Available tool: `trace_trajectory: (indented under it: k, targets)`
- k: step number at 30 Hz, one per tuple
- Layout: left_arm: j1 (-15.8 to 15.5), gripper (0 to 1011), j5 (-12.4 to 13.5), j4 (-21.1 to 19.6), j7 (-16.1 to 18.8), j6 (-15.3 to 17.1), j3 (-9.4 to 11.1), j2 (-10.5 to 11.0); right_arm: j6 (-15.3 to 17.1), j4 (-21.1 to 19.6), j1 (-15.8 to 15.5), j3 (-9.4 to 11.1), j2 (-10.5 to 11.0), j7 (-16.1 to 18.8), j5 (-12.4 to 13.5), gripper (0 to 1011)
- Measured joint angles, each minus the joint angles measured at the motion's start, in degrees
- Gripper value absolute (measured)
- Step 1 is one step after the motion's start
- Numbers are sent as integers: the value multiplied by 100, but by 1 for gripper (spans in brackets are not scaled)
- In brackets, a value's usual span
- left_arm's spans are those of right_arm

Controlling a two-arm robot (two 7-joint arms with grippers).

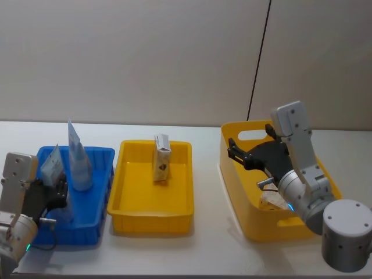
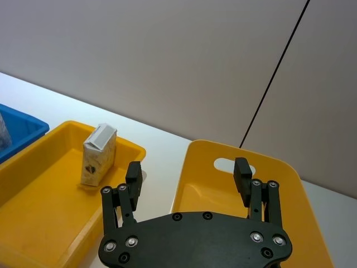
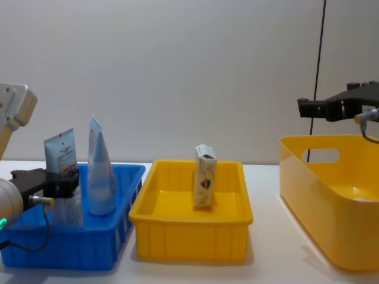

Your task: Bimanual collaborative sorting of washing and personal care products

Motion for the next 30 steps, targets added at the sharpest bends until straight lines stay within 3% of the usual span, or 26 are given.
trace_trajectory:
  k: [15,30]
  targets:
    - [93,240,189,-526,-32,73,6,85,0,0,0,0,0,0,0,1002]
    - [162,240,255,-1559,-431,584,93,312,0,0,0,0,0,1,0,1002]
